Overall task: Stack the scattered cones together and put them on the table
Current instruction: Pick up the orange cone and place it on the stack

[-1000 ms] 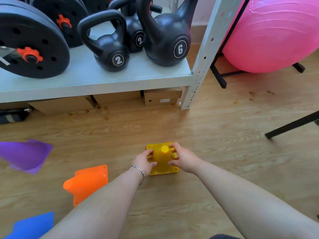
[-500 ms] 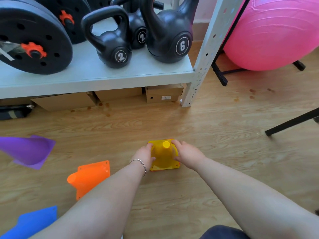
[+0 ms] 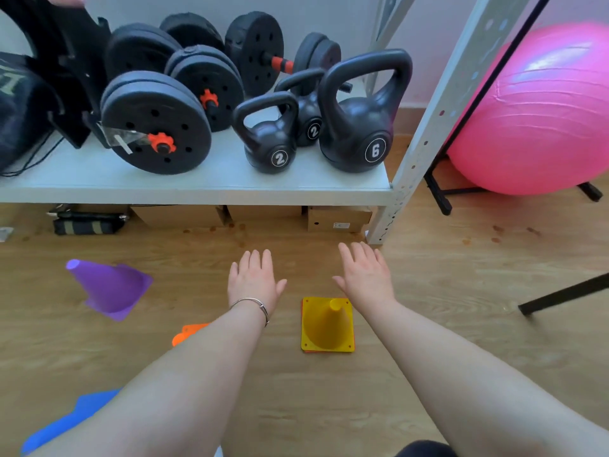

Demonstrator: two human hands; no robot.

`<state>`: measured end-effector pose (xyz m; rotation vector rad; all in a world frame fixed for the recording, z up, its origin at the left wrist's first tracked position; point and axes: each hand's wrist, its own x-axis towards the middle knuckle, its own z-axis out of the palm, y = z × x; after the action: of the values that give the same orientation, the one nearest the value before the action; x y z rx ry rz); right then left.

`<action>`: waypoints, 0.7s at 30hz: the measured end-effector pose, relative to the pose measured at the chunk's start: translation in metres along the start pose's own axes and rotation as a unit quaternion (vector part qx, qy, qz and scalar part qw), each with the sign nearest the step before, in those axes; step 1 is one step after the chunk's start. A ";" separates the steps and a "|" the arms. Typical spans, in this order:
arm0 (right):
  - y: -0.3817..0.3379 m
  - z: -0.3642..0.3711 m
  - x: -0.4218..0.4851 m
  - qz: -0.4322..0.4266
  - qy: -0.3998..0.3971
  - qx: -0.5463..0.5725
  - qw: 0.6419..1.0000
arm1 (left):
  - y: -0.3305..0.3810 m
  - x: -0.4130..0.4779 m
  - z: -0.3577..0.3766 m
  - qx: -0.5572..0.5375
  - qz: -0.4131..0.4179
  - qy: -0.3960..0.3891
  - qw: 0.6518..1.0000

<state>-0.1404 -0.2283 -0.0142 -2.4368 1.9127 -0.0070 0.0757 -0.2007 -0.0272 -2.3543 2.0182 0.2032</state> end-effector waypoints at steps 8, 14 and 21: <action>-0.034 -0.051 0.026 0.001 0.035 0.014 0.999 | -0.039 0.013 -0.070 0.053 0.014 0.044 0.998; -0.063 -0.079 0.044 -0.008 0.067 0.017 0.998 | -0.087 0.025 -0.125 0.101 0.061 0.065 0.991; -0.115 -0.067 0.052 -0.041 0.049 0.023 0.998 | -0.184 0.019 -0.140 0.133 0.039 0.069 0.988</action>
<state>-0.0181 -0.2537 0.0557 -2.5257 1.8260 -0.1743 0.2711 -0.2060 0.0981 -2.1816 2.0486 -0.2205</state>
